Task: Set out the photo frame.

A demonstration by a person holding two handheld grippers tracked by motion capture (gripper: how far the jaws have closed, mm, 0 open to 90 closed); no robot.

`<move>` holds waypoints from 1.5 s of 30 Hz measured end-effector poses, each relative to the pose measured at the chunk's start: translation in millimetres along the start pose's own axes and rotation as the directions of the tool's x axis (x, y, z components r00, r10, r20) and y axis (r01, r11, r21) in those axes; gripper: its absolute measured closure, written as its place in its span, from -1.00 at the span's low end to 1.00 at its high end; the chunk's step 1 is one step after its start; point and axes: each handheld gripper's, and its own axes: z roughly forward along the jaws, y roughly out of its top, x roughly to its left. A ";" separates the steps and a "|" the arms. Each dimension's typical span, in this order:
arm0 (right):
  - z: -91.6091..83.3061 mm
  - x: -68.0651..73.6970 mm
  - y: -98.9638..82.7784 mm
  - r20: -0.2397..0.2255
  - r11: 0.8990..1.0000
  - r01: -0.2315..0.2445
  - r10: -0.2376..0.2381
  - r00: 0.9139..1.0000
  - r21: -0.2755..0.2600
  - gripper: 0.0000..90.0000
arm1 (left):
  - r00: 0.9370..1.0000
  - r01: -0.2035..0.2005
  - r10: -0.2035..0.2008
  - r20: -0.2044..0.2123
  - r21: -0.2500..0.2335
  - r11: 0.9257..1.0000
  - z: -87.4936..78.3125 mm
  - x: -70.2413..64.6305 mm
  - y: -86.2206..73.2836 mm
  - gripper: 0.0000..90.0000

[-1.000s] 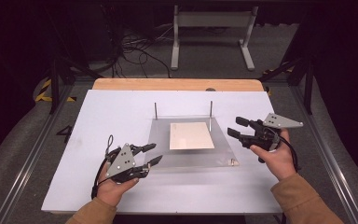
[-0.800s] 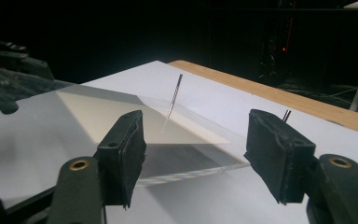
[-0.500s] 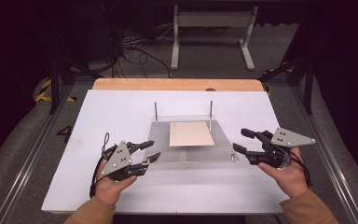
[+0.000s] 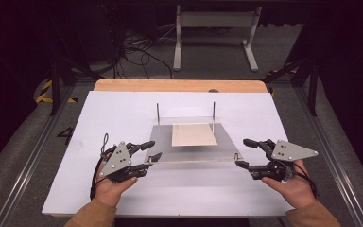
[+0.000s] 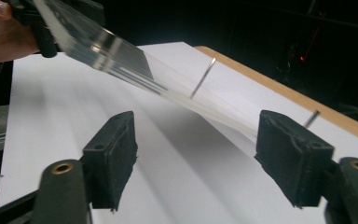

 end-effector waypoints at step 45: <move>50.8 1.2 29.1 0.041 0.963 0.265 -0.263 0.964 -0.056 0.39 | 0.997 -0.039 0.036 -0.072 -0.041 0.998 -3.9 11.7 24.1 0.28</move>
